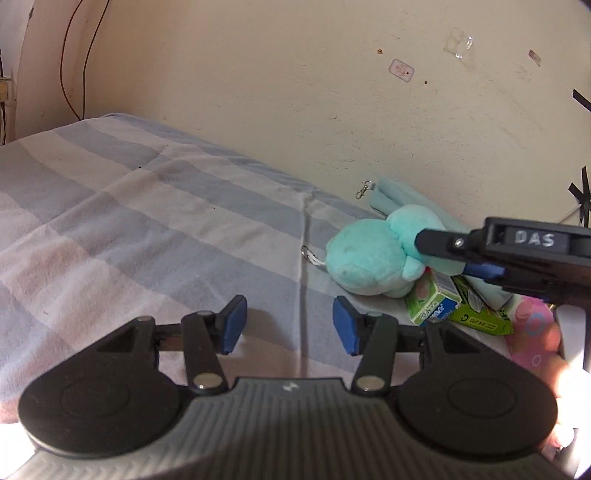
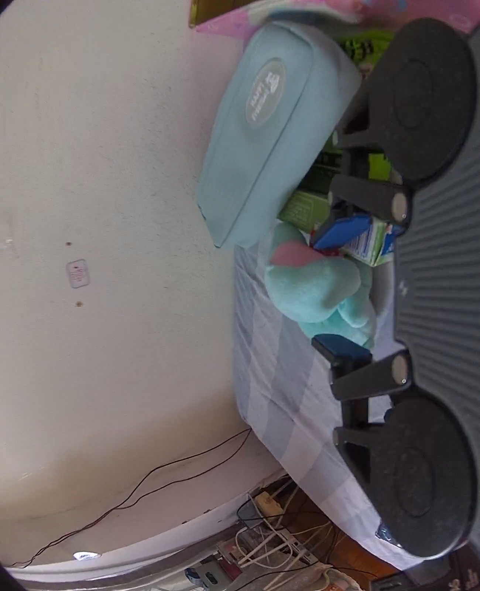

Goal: Organize objects
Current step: 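Grasp the teal plush bear with the right gripper, then carry the plush bear into the pink tin and release it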

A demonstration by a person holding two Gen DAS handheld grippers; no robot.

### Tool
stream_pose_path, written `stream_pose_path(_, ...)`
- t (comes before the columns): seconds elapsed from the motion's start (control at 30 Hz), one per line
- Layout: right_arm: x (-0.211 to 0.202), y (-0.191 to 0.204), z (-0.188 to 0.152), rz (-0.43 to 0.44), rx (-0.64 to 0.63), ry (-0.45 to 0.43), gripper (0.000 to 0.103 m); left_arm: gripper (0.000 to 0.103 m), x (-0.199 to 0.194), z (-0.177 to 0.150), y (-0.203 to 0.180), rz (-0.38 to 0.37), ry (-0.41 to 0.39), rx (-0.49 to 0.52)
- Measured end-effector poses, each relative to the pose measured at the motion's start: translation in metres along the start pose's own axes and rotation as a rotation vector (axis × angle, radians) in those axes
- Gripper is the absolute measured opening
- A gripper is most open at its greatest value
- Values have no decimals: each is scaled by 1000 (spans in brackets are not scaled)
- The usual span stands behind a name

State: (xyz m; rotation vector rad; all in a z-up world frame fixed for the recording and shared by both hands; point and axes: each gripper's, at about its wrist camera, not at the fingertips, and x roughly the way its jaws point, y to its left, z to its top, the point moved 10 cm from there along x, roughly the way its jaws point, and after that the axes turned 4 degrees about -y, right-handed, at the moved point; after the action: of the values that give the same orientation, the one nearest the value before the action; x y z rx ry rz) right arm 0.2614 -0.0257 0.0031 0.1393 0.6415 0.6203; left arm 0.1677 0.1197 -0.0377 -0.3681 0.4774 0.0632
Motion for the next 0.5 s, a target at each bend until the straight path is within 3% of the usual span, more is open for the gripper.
stream_pose_path(0.07,4,4,-3,-4,11,13,25,54,1,1,7,22,-1,-7)
stream_pose_path(0.17,-24,18,7,4,-54,-58,23,54,0,1,14,24,2,-29)
stream_pose_path(0.33,-119,35,17,-65,-314,-157,23,60,-3,-2,8,23,13,4)
stream_pose_path(0.5,-176,34,-11,-234,-642,-34,24,60,-6,-6,2,13,22,26)
